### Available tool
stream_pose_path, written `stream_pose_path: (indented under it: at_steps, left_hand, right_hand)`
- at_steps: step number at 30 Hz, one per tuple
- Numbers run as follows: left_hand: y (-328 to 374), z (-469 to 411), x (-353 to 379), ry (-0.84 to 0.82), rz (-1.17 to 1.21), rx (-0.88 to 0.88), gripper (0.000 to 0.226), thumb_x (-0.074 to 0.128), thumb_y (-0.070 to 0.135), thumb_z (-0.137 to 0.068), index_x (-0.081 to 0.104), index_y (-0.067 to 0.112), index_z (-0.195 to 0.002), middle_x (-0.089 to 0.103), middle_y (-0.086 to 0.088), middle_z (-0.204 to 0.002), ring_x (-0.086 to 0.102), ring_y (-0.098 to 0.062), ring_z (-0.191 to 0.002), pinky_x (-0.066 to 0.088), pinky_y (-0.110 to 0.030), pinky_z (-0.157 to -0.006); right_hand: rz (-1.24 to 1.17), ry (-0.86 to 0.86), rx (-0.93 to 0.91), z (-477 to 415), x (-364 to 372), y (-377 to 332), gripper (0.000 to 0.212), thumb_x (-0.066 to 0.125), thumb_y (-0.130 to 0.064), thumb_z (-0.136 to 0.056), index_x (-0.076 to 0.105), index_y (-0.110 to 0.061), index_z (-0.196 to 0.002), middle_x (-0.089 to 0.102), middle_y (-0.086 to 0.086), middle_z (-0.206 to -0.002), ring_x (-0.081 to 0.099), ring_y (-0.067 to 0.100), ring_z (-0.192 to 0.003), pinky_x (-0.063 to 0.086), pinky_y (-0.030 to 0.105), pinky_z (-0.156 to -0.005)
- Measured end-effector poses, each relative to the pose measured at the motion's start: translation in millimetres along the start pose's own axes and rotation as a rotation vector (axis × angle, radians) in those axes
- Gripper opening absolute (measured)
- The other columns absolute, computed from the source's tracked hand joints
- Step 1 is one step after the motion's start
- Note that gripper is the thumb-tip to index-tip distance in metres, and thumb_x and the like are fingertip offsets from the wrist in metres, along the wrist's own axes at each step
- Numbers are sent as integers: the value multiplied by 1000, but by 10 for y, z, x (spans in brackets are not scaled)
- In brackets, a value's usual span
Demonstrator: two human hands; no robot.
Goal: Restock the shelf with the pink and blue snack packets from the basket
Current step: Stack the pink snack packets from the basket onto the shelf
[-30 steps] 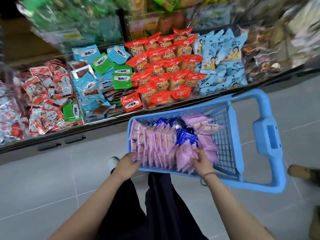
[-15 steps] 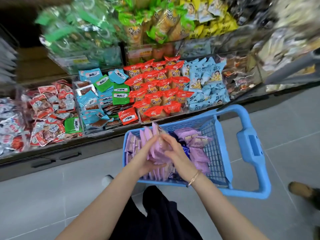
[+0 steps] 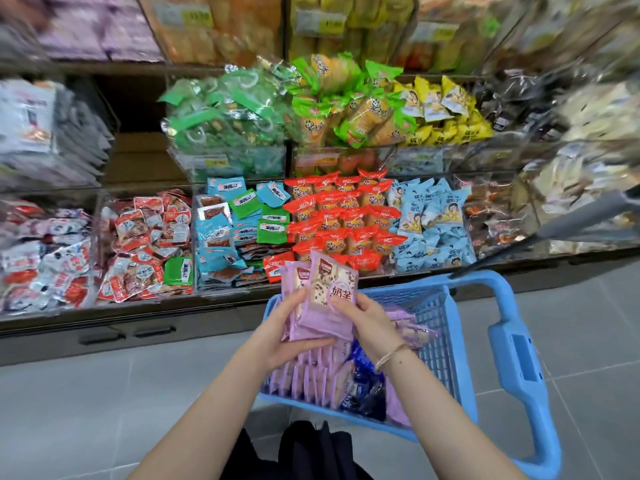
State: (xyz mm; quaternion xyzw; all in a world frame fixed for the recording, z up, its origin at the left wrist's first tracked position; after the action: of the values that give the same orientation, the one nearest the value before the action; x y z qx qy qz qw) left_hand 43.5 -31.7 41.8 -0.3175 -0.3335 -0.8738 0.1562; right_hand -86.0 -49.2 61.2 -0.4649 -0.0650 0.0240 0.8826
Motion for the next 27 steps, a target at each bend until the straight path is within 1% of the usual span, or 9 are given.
stream_pose_path:
  at_steps: [4,6,9,11,14,17,21,24,27]
  left_hand:
    - [365,221,-284,48,-9,101,48,58,42,-82,66,9,-116,61,-24,-123,61,-39,-111,48,-54,-95]
    - [632,379,-490,120,-40,153,46,57,41,-77,66,11,-111,64,-23,-117,63,-35,-100,48,-52,-94]
    - [1063,671,-882,219,-17,245,45,61,36,-69,60,13,-107,72,-16,-98,70,-27,-82,57,-37,-70]
    - [1360,914,-1208,262,19,299,47,62,33,-69,59,12,-111,72,-17,-102,70,-29,-85,56,-36,-70]
    - [1829,1332,-1703,308,29,362,43,60,30,-73,62,12,-112,69,-20,-107,67,-31,-88,51,-39,-79]
    - [2250,1728,-2100,321,-43,409,39,56,28,-74,62,13,-109,74,-15,-92,71,-25,-71,56,-28,-61]
    - [2680,2080,-2474,318,-80,491,36,52,22,-85,59,8,-117,73,-14,-98,70,-24,-76,55,-29,-61]
    - [2887,2146,-2620,327,-60,529,27,47,20,-93,58,11,-116,74,-10,-93,70,-20,-69,52,-24,-51]
    - [3094,2096,-2660,363,-93,547,32,46,22,-94,56,11,-122,71,-13,-102,69,-24,-79,52,-28,-60]
  right_hand:
    - [-24,51,-10,-125,317,-214,52,64,-29,-84,50,-12,-131,62,6,-124,58,25,-115,41,49,-104]
    - [-141,53,-26,-216,532,-346,47,61,-25,-87,47,-18,-132,61,4,-123,57,24,-116,41,48,-103]
    - [-224,42,-73,-338,901,-550,30,54,-20,-92,50,-24,-122,66,2,-112,63,22,-104,51,42,-86]
    - [-224,72,-89,-399,1148,-658,18,52,-20,-94,54,-29,-109,71,-2,-96,68,16,-84,55,33,-67]
    - [-282,82,-56,-497,1546,-738,22,45,-15,-96,50,-26,-113,68,6,-96,65,19,-77,52,32,-61]
    - [-315,83,-75,-599,1919,-803,30,38,-6,-91,47,-14,-119,59,10,-101,58,22,-79,54,30,-52]
    - [-143,81,-149,-726,2414,-865,35,40,-5,-94,41,-15,-127,52,7,-124,56,20,-98,52,31,-64]
    - [45,77,-178,-829,2684,-945,47,47,-6,-94,34,-8,-140,47,12,-135,55,23,-107,54,34,-70]
    - [327,102,-246,-995,2860,-1156,55,56,-14,-92,32,-8,-141,50,10,-132,56,25,-111,52,40,-88]
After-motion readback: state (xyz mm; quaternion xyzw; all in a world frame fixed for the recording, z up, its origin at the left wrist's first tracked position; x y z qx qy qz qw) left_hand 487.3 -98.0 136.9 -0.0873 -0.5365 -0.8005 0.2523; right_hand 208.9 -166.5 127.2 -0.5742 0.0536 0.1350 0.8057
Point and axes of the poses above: each hand's wrist, its own z-axis away from the middle knuckle, its own x-axis out of the palm, y = z × x, the point moved 6 cm from there along -z, towards the middle knuckle
